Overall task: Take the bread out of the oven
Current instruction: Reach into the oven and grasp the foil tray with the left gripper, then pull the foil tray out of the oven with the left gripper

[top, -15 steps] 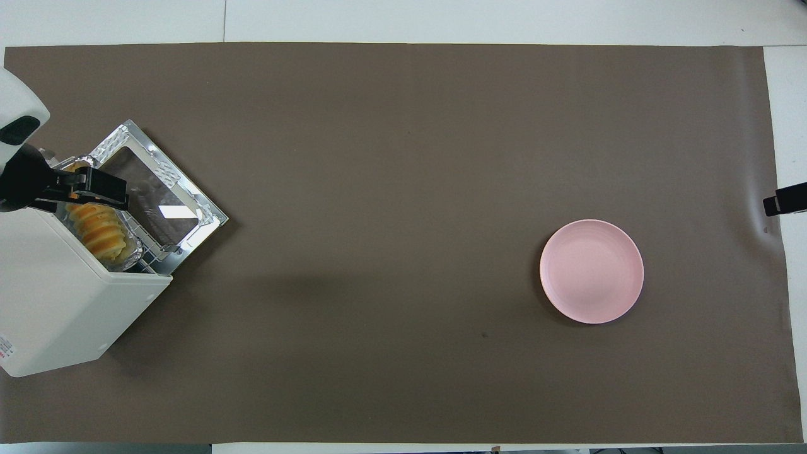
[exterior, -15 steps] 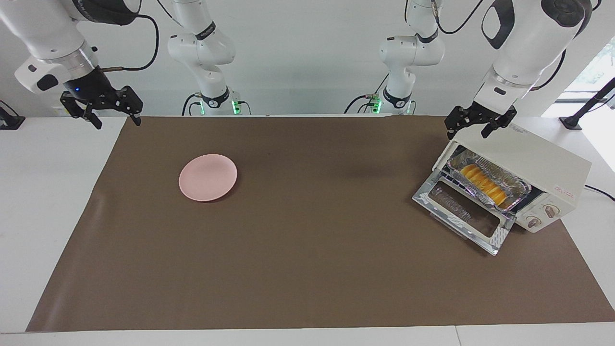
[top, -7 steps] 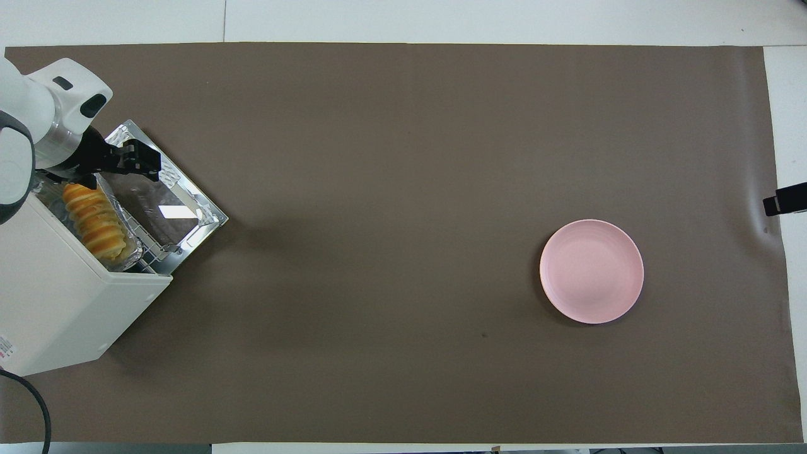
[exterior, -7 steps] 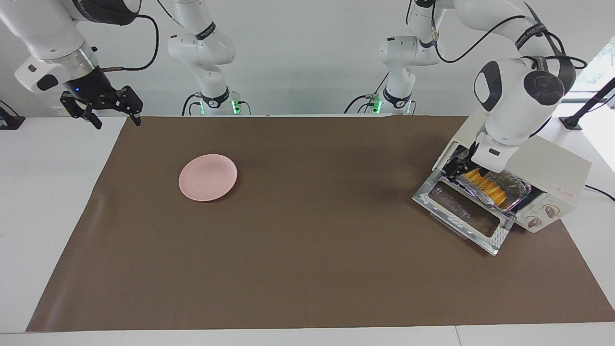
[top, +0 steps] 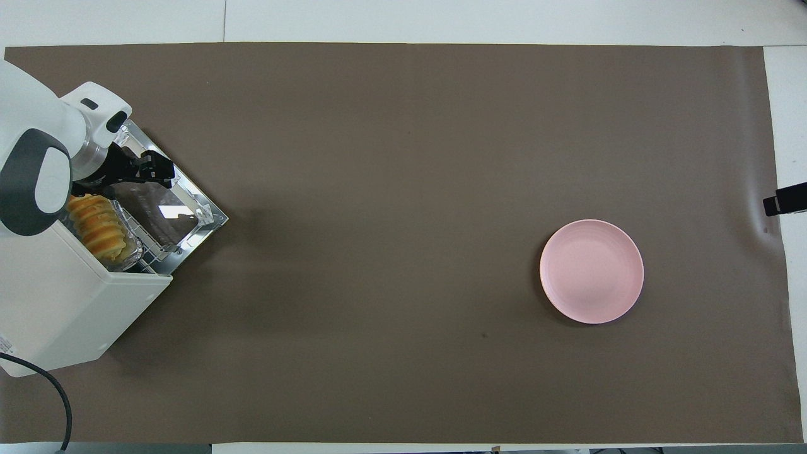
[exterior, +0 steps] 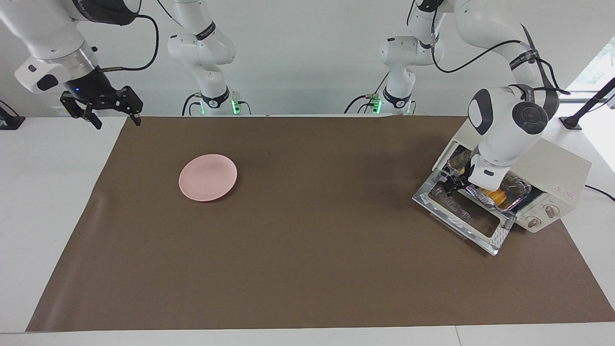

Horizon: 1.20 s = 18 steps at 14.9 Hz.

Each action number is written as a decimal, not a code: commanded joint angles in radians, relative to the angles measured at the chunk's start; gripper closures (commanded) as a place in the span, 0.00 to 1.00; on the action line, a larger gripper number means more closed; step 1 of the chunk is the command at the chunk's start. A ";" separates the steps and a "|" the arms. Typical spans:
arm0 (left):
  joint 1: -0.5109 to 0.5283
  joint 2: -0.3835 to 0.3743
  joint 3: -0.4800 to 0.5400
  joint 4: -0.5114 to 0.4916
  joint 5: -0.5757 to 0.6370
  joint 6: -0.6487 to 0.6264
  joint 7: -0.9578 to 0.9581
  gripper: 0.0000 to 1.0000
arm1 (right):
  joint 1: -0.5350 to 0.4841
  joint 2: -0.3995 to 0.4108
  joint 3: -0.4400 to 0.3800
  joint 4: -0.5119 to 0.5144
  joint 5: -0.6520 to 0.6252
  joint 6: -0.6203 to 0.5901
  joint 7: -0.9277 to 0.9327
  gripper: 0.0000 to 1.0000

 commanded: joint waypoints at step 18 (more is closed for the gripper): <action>0.036 -0.062 -0.006 -0.204 0.098 0.144 0.007 1.00 | -0.002 -0.016 0.003 -0.015 -0.014 -0.009 -0.016 0.00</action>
